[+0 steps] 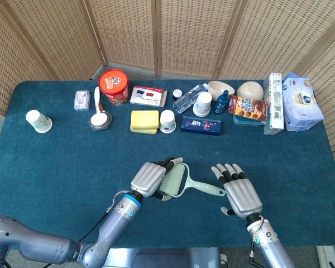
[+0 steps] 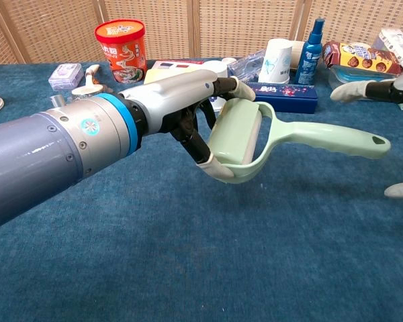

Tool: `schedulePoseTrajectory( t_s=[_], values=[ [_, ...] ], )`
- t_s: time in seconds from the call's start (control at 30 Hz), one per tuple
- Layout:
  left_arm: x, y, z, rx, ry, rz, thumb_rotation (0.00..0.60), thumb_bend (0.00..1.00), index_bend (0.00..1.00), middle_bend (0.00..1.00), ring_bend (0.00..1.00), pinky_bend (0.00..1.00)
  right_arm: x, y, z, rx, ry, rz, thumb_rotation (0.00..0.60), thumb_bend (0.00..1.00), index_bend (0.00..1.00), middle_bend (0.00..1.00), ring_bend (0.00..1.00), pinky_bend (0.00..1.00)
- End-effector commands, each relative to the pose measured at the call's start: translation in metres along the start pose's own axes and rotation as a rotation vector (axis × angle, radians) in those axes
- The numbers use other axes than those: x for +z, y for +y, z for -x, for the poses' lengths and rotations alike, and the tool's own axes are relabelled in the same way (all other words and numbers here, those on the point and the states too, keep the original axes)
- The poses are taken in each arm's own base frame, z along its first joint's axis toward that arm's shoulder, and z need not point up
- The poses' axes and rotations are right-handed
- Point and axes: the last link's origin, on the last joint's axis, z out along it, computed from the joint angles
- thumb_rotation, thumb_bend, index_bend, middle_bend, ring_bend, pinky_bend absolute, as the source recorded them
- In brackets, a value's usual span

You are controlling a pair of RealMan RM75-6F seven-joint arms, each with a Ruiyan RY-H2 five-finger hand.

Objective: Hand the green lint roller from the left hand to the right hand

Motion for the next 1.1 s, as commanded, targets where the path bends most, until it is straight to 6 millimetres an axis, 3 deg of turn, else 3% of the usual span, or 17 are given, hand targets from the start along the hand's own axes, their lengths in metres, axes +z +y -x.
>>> schedulePoseTrajectory(
  t_s=[0.03, 0.57, 0.77, 1.1],
  values=[
    [0.000, 0.001, 0.000, -0.012, 0.005, -0.002, 0.600, 0.00, 0.29, 0.40, 0.30, 0.40, 0.002, -0.004, -0.001, -0.004, -0.007, 0.004, 0.600, 0.00, 0.00, 0.00, 0.00, 0.00],
    [-0.004, -0.003, 0.010, -0.097, 0.000, -0.069, 0.600, 0.00, 0.29, 0.41, 0.30, 0.40, 0.017, -0.002, 0.001, 0.174, -0.026, 0.050, 0.600, 0.00, 0.00, 0.00, 0.00, 0.01],
    [-0.004, -0.005, 0.012, -0.120, -0.009, -0.085, 0.600, 0.00, 0.28, 0.40, 0.30, 0.40, 0.019, -0.004, -0.001, 0.219, -0.002, 0.052, 0.600, 0.01, 0.00, 0.03, 0.00, 0.11],
    [-0.002, -0.002, 0.015, -0.159, -0.016, -0.100, 0.600, 0.00, 0.28, 0.40, 0.30, 0.40, 0.020, -0.012, -0.003, 0.321, 0.005, 0.032, 0.600, 0.12, 0.00, 0.09, 0.07, 0.31]
  ],
)
